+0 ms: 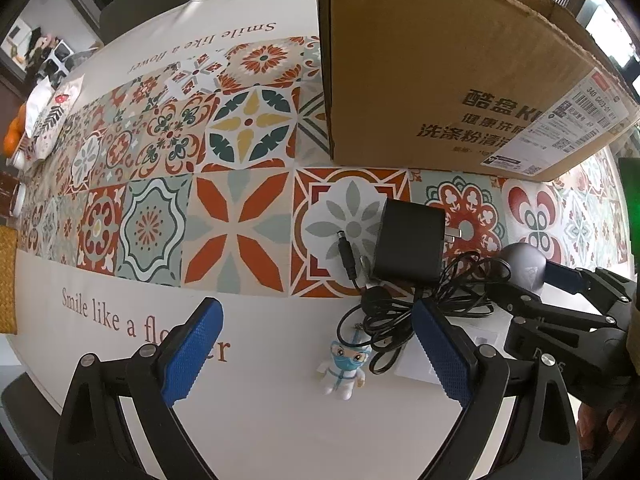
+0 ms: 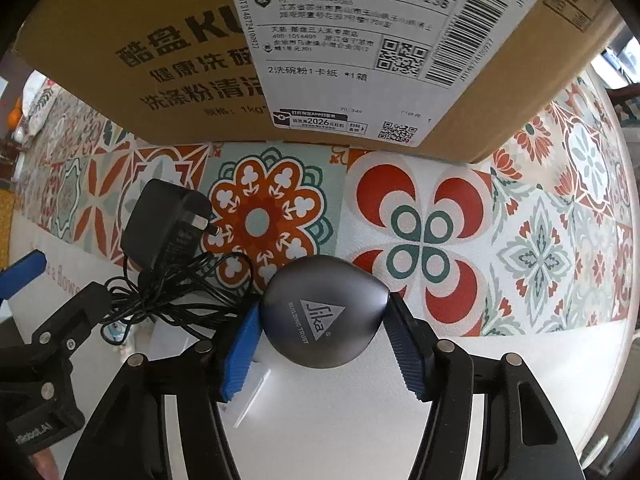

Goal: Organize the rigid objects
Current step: 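Grasp the grey round puck with the right tool while the left tool grasps the black power adapter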

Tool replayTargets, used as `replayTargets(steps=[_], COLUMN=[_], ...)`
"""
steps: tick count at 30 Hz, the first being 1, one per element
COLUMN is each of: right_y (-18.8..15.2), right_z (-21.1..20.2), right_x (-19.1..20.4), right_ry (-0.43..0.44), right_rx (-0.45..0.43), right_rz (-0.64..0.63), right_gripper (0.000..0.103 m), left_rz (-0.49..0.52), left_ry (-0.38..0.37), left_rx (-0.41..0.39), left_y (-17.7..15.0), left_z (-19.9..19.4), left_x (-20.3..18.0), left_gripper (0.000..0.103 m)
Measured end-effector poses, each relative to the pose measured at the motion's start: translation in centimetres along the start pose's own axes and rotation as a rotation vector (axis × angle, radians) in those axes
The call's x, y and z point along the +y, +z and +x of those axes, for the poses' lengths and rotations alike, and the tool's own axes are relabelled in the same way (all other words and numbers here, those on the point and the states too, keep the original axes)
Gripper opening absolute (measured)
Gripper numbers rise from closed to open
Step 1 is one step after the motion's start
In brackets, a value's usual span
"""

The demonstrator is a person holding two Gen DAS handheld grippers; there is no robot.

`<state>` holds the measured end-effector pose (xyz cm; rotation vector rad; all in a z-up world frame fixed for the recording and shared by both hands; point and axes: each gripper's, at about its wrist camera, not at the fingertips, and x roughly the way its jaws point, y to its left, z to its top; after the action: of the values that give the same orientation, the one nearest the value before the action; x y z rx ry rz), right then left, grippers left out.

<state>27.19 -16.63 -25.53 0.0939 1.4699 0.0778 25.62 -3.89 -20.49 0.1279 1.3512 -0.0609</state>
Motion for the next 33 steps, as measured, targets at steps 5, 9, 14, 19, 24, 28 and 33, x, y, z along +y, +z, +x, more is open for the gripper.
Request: replayTargets(steps=[5,9,14,19,24,28,33], right_y=[-0.8,-1.6,-2.4,-2.5,-2.5,-2.8,-2.8], right_z=[-1.1,-2.3,-5.0,-6.8,-6.4,-6.1,-5.9], right_x=[-1.2,-1.6,-2.7,-3.8,-4.5,-4.9,-5.1], right_ry=[0.025,0.031,0.052,0.069,0.078,0.075,0.076], right_rx=[-0.002,-0.020,-0.075,-0.117,-0.109,-0.099,-0.088], right_rz=[0.033,0.057,0.089,0.113,0.142,0.151,0.154], right_gripper=[0.059,0.059,0.059,0.059,0.059,0.059,0.059], left_rz=[0.027,0.088,0.152,0.209,0.248,0.270,0.287], left_ry=[-0.009,-0.035,-0.093,-0.101,-0.116,-0.116,-0.110], left_rx=[-0.011,-0.027,-0.036,-0.022,0.013,0.042,0.068], left_y=[0.3,0.7,1.7,3.1,4.1,4.4,4.8], left_z=[-0.1,-0.6,-0.9,-0.3,1.0,2.1,3.3], left_x=[-0.2,-1.1,-2.2,-3.3,-4.2,-5.0,-5.9], left_gripper=[0.097,0.097,0.096,0.089,0.076,0.066,0.055])
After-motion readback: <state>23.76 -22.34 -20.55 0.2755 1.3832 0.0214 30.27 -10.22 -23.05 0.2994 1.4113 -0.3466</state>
